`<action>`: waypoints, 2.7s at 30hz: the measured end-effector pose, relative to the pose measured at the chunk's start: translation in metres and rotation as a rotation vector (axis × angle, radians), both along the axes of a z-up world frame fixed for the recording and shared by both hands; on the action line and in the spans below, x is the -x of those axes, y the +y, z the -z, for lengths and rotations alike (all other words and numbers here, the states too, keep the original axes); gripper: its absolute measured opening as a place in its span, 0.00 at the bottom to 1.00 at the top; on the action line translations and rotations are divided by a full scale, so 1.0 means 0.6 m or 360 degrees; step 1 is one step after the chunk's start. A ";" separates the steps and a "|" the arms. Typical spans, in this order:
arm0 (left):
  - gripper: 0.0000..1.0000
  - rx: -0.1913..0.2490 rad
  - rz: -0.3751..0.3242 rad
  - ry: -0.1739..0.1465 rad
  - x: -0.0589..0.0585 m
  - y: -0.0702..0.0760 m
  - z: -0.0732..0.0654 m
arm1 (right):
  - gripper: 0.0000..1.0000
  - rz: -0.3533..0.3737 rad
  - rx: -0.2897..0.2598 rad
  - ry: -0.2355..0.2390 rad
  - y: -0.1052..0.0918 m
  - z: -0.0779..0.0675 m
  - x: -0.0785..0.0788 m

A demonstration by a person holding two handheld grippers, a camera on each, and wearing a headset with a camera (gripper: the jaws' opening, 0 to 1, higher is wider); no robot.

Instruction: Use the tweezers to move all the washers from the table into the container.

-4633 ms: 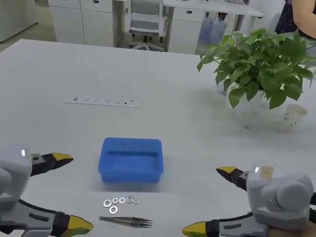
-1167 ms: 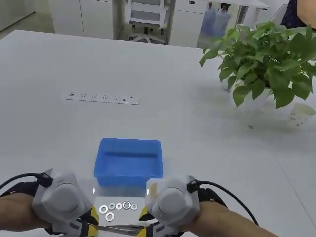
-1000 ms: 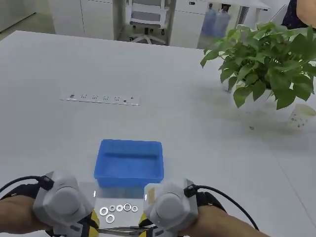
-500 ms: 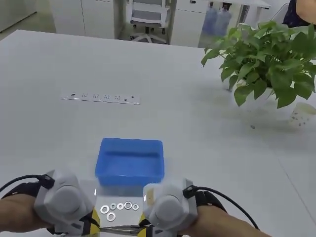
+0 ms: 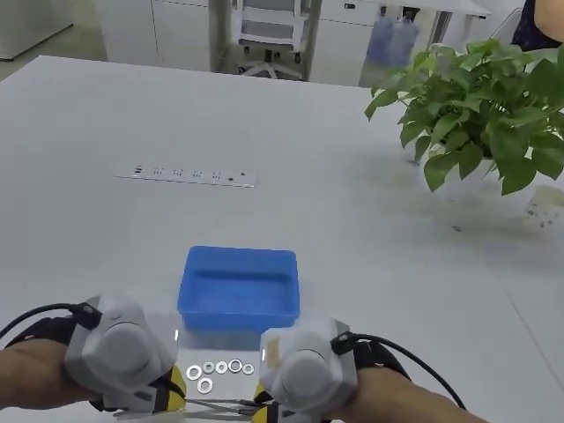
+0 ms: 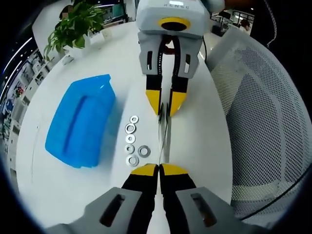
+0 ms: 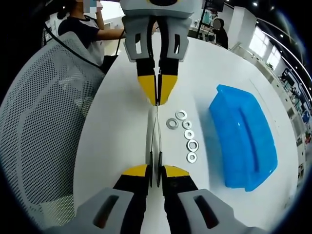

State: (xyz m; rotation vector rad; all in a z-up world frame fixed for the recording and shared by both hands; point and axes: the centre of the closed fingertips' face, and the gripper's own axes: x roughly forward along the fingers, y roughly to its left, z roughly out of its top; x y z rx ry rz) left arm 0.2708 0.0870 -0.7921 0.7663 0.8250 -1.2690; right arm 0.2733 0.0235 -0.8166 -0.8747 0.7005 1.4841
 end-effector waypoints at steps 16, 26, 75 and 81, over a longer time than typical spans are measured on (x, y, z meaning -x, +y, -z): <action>0.06 0.0096 0.0049 -0.0108 -0.005 -0.025 -0.072 | 0.12 0.0012 -0.0083 -0.0028 -0.003 -0.013 0.006; 0.06 0.0227 0.0056 -0.0193 -0.027 -0.049 -0.135 | 0.09 0.0124 -0.0245 -0.0047 0.005 -0.042 -0.013; 0.06 0.0345 0.0300 -0.0148 -0.001 -0.130 -0.152 | 0.11 0.0247 -0.0400 0.0058 0.020 -0.041 -0.003; 0.06 0.0331 0.0312 -0.0130 0.004 -0.130 -0.140 | 0.11 0.0235 -0.0394 0.0052 0.021 -0.040 -0.001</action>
